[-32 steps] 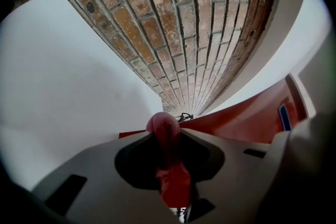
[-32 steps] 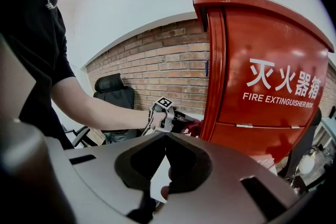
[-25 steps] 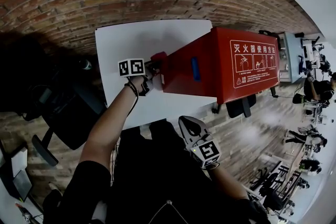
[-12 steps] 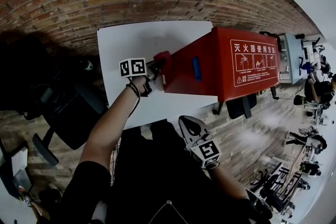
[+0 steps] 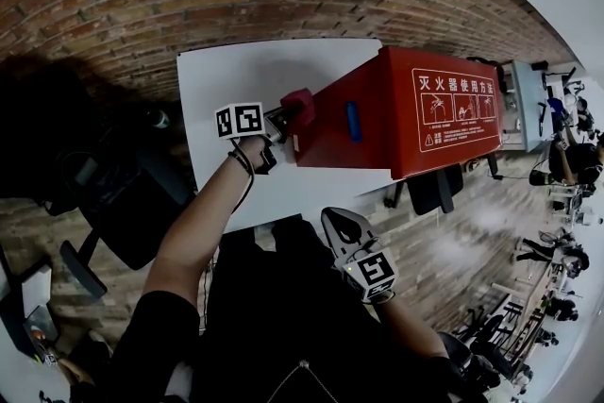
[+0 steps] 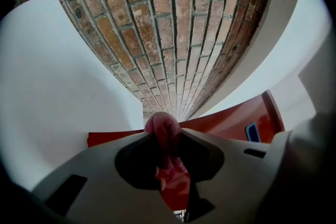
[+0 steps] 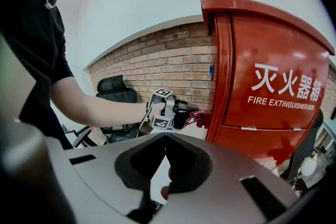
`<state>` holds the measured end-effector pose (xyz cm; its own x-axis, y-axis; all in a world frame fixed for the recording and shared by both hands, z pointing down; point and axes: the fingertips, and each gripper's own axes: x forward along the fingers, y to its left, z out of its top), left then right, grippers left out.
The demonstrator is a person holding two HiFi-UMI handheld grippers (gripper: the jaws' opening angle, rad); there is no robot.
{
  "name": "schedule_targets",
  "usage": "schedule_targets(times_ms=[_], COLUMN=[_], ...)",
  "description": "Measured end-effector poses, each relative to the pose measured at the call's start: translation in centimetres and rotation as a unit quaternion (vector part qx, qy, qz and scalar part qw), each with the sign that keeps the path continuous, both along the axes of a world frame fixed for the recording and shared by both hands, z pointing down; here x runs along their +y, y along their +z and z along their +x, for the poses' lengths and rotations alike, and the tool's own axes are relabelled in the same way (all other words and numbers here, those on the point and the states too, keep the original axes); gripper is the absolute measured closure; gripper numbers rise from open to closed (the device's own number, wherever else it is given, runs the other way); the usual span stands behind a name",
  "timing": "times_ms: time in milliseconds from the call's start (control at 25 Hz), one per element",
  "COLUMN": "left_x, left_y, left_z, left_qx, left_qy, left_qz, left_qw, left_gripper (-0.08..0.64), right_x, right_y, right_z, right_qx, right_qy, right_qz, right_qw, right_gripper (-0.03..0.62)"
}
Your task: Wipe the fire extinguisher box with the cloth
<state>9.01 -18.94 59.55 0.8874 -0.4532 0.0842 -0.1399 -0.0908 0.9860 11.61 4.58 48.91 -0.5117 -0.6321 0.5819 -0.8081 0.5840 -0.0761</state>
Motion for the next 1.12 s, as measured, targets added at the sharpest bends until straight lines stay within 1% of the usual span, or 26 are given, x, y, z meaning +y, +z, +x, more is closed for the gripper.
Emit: schedule_targets(times_ms=[400, 640, 960, 1120], left_x=[0.1, 0.1, 0.2, 0.2], left_y=[-2.3, -3.9, -6.5, -7.6], left_z=[0.1, 0.1, 0.2, 0.2], left_qx=[0.015, 0.025, 0.045, 0.061], left_qy=[-0.004, -0.002, -0.001, -0.002], left_qz=[0.004, 0.011, 0.023, 0.023], left_qw=[0.9999, 0.9996, 0.9987, 0.9979], left_gripper=[0.453, 0.453, 0.454, 0.454], right_x=[0.2, 0.4, 0.4, 0.3], right_y=[-0.1, 0.3, 0.1, 0.2], right_z=[-0.1, -0.1, -0.4, -0.3], right_qx=[-0.003, -0.001, -0.003, -0.002], right_qy=[0.000, -0.001, -0.004, -0.004], right_qz=[0.004, -0.001, 0.000, -0.001], right_qw=[1.000, 1.000, 1.000, 1.000], right_gripper=[0.574, 0.574, 0.574, 0.574])
